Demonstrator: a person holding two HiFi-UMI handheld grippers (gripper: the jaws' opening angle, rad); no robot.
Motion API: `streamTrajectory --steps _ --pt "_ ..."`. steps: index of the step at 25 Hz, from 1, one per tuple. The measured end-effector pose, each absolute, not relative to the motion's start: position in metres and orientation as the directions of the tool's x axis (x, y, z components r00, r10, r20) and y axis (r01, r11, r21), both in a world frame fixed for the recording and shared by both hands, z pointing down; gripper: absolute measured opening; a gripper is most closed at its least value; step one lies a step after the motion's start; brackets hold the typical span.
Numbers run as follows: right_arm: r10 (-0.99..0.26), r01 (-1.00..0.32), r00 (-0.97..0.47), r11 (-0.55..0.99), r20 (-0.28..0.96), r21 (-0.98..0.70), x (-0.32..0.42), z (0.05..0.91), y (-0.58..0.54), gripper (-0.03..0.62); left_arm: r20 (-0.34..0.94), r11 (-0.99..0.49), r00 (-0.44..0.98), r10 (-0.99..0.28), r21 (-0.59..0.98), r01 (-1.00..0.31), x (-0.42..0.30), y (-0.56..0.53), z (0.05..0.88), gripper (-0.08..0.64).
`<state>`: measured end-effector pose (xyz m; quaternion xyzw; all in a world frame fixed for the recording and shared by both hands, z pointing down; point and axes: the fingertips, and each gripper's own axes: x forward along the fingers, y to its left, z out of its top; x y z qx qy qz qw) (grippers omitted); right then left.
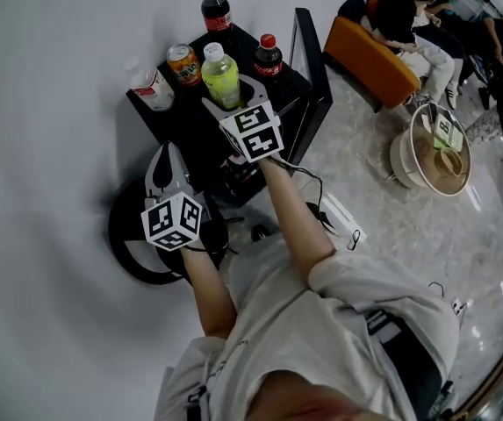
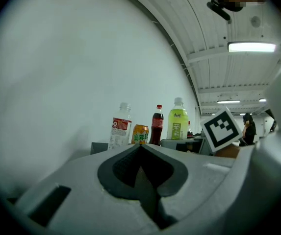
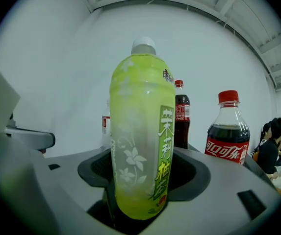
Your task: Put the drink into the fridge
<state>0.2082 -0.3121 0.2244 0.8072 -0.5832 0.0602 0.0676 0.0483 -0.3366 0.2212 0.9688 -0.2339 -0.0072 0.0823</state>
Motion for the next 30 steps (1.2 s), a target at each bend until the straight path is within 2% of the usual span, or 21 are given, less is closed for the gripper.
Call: streamTrajectory --steps 4,11,22,26,30 --pt "-0.952 -0.963 0.270 -0.270 0.144 0.026 0.206 0.226 -0.309 0.293 0.031 -0.861 0.871 -0.490 0.143 -0.489 0.045 -0.342 0.224 0.009" --pt "-0.979 -0.993 0.120 -0.121 0.165 0.008 0.187 0.226 -0.298 0.287 0.044 -0.829 0.838 -0.543 0.128 -0.544 0.054 -0.318 0.225 0.009" --pt "-0.991 -0.999 -0.041 0.041 0.128 -0.004 0.192 0.224 -0.226 0.285 0.050 -0.786 0.789 -0.612 0.070 -0.614 0.090 -0.224 0.223 0.009" --pt "-0.994 -0.997 -0.078 0.077 0.077 -0.012 0.197 0.227 -0.190 0.285 0.032 -0.761 0.762 -0.646 0.047 -0.647 0.098 -0.182 0.224 0.009" --pt "-0.991 -0.993 -0.117 0.115 0.065 -0.031 0.200 0.250 -0.151 0.285 0.058 -0.706 0.710 -0.701 0.080 -0.704 0.093 -0.141 0.252 0.009"
